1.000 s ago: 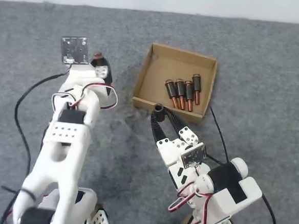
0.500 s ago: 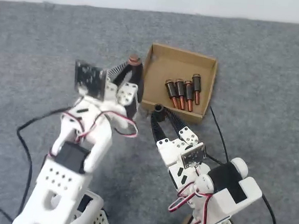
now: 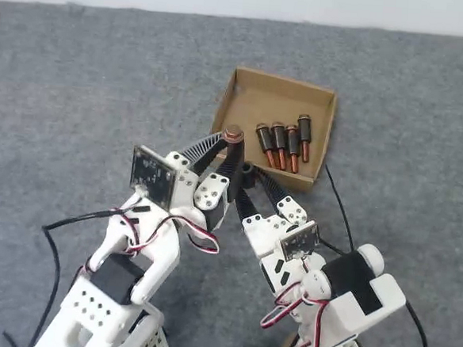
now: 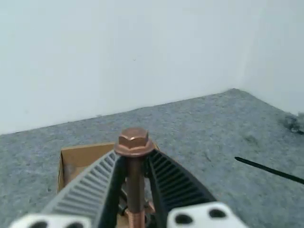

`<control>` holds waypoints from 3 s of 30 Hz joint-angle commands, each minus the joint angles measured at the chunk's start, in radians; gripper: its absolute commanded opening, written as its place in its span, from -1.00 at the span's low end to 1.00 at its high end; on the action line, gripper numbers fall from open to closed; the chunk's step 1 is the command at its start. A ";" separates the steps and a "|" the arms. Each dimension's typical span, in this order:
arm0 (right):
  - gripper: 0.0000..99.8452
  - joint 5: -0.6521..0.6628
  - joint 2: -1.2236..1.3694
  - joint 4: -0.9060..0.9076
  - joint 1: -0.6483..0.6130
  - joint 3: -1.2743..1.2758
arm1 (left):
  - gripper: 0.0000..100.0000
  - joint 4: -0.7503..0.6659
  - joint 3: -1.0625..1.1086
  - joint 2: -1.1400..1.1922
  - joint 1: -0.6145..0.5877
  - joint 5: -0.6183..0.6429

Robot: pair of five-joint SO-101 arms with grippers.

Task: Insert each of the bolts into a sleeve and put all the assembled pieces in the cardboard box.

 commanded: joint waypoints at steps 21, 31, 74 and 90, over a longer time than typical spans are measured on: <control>-0.99 0.003 -0.004 -0.051 -0.007 0.021 | -0.98 -0.358 0.038 0.245 0.008 0.031; -0.99 0.003 -0.004 -0.054 -0.007 0.021 | -0.98 -0.358 0.048 0.247 0.006 0.110; -0.99 0.003 -0.005 -0.054 -0.004 0.023 | -0.98 -0.548 0.127 0.334 0.005 0.107; -0.99 0.003 -0.010 -0.054 0.021 0.023 | -0.98 -0.543 0.278 0.269 0.002 0.106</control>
